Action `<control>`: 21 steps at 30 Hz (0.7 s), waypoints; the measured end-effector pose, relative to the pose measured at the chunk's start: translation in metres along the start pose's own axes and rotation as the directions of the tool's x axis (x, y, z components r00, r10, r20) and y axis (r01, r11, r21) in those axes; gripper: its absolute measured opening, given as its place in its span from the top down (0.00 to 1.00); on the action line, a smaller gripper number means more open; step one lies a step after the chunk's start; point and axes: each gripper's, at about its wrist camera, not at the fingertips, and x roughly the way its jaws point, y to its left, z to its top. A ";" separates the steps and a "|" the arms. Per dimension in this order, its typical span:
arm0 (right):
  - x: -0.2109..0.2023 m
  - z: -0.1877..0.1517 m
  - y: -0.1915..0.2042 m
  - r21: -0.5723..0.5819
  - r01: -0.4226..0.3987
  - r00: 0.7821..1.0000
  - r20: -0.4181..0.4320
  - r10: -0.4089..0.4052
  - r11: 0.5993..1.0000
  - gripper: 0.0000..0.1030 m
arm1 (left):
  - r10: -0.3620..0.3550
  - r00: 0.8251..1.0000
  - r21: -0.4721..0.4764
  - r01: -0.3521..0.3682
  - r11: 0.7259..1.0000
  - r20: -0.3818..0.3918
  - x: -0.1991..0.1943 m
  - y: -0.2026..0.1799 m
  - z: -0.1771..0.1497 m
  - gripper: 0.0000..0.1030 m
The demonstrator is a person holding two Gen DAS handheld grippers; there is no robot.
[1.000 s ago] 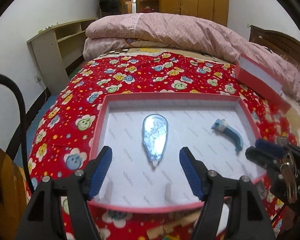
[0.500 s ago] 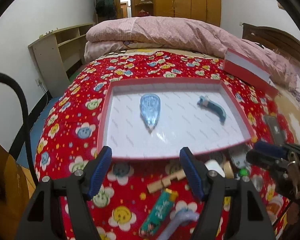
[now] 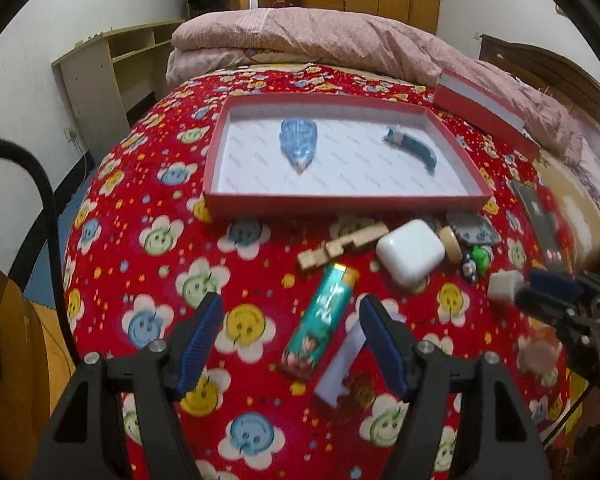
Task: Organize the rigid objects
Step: 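Withdraw both tools from the tray back toward the pile, then grasp the white orange-labeled bottle with the right tool while the left tool grasps the red figurine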
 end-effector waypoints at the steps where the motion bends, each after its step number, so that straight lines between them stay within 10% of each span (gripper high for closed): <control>1: -0.002 -0.005 0.000 -0.008 0.006 1.000 -0.004 -0.006 1.000 0.66 | 0.002 1.000 -0.002 -0.002 1.000 -0.003 -0.001 0.001 -0.003 0.28; 21: -0.035 -0.049 -0.011 -0.064 0.068 0.998 0.017 -0.067 0.996 0.48 | -0.119 0.987 -0.064 0.112 0.992 -0.104 -0.011 -0.017 -0.045 0.28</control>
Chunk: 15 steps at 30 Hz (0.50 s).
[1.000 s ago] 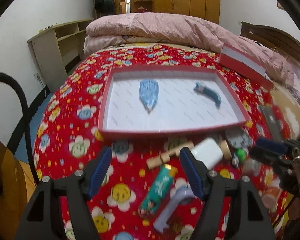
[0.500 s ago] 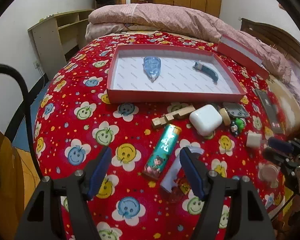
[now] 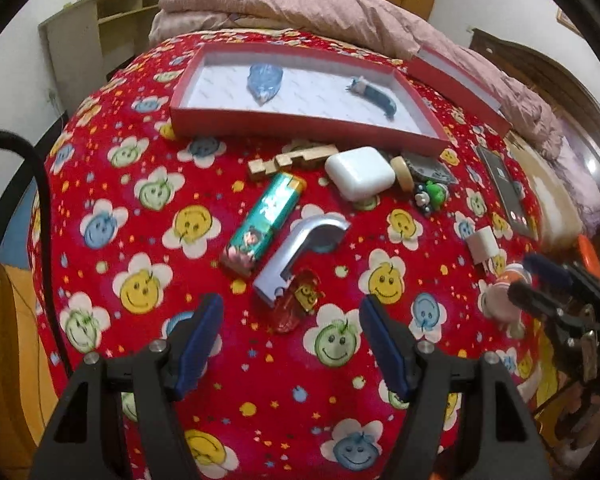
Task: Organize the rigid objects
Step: 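Grasp the white orange-labeled bottle with the right tool while the left tool grasps the red figurine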
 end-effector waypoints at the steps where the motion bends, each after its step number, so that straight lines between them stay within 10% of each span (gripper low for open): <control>1: 0.000 -0.002 0.000 -0.007 0.013 1.000 -0.001 -0.013 1.000 0.48 | 0.000 1.000 -0.012 0.000 1.000 0.002 0.001 0.001 -0.001 0.28; 15: 0.008 -0.023 -0.010 0.005 0.053 0.998 -0.024 -0.052 0.999 0.48 | 0.040 0.998 -0.013 -0.040 0.999 0.039 0.018 -0.009 -0.006 0.28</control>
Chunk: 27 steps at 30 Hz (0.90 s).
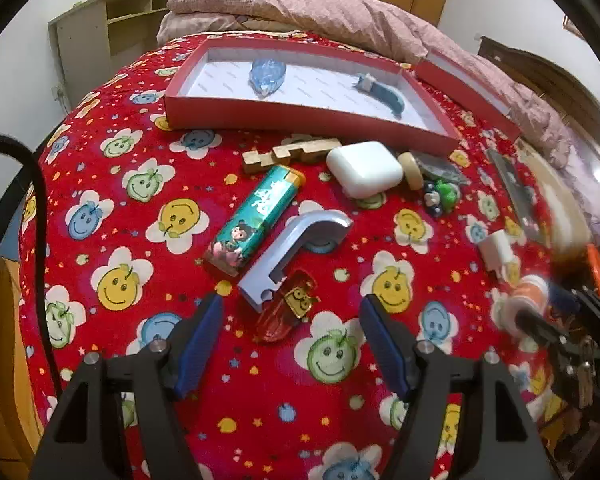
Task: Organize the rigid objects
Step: 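Grasp the white orange-labeled bottle with the right tool while the left tool grasps the red figurine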
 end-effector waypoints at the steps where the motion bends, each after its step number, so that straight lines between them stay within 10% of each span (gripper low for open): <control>1: 0.003 -0.001 0.000 0.008 -0.001 1.000 -0.008 0.001 1.000 0.48 | 0.017 1.000 0.010 -0.017 1.000 0.012 0.001 -0.002 -0.001 0.28; 16: 0.016 -0.006 0.021 0.014 -0.069 0.998 -0.006 0.070 0.997 0.54 | 0.069 0.997 0.067 -0.072 0.995 0.045 -0.010 0.010 -0.017 0.66; 27: 0.024 -0.003 0.038 -0.042 -0.097 0.995 -0.036 0.096 0.994 0.54 | 0.025 0.997 0.056 -0.029 0.998 0.067 -0.006 0.001 -0.016 0.46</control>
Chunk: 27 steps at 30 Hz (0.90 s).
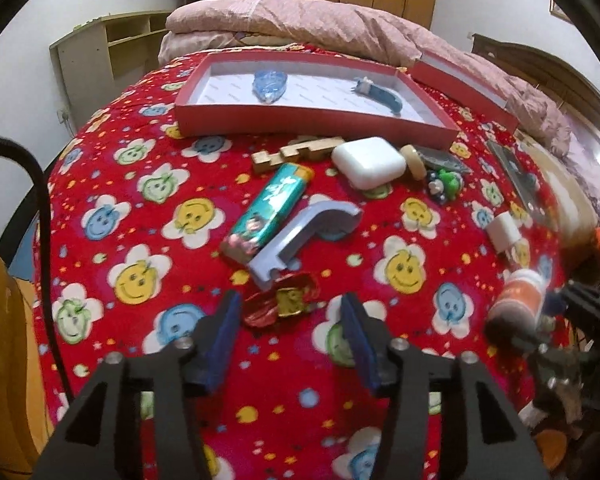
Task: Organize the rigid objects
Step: 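Grasp the white orange-labeled bottle with the right tool while the left tool grasps the red figurine, then carry the bottle with the right tool while the left tool carries the figurine into the tray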
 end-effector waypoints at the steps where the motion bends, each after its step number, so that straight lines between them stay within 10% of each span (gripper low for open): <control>1: 0.000 0.000 0.000 0.001 -0.001 1.000 -0.001 0.001 1.000 0.54 | 0.009 1.000 0.010 -0.009 1.000 0.005 0.001 -0.003 0.000 0.46; 10: 0.000 -0.002 0.000 -0.002 -0.004 1.000 0.012 0.004 1.000 0.54 | 0.006 1.000 0.090 -0.008 0.996 0.019 -0.002 -0.013 -0.004 0.82; 27: -0.001 -0.002 0.001 -0.008 0.000 1.000 0.019 0.000 1.000 0.54 | -0.036 0.999 0.175 0.031 0.984 0.028 0.006 -0.036 0.002 0.77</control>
